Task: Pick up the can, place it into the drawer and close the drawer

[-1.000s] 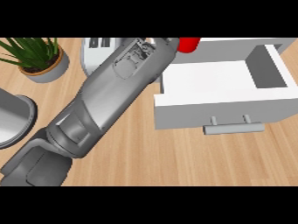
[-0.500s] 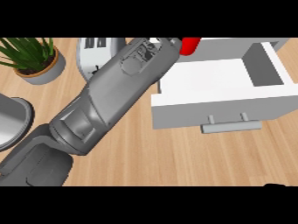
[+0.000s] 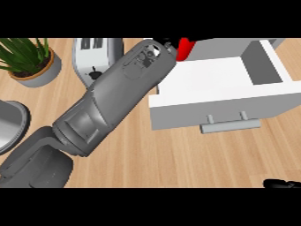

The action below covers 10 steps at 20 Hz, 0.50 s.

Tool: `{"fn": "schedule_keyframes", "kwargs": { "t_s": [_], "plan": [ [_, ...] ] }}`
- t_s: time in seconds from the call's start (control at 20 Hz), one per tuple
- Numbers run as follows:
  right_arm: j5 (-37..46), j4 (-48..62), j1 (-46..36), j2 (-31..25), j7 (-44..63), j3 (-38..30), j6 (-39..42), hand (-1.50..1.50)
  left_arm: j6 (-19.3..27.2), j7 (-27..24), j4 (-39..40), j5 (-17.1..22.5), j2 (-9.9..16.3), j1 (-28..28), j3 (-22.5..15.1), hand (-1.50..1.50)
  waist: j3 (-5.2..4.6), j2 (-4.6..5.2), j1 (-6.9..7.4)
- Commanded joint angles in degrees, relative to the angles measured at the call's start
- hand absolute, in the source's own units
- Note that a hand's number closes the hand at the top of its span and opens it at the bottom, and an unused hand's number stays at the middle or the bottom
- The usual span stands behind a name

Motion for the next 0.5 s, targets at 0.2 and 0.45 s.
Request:
{"fn": "schedule_keyframes", "kwargs": {
  "t_s": [0.2,0.45],
  "plan": [
    [0.80,0.70,-1.76,0.70,-0.15,0.64,-1.11,-1.50,2.49,-3.00,1.16,1.97,0.00,2.31,-5.19,1.50,-0.01,0.20,-0.63],
    [1.25,1.34,-0.74,-0.30,-1.28,0.27,0.11,-1.50,3.66,-2.15,2.50,3.65,0.00,1.37,-5.52,-1.50,-0.01,0.15,-0.46]
  ]
}}
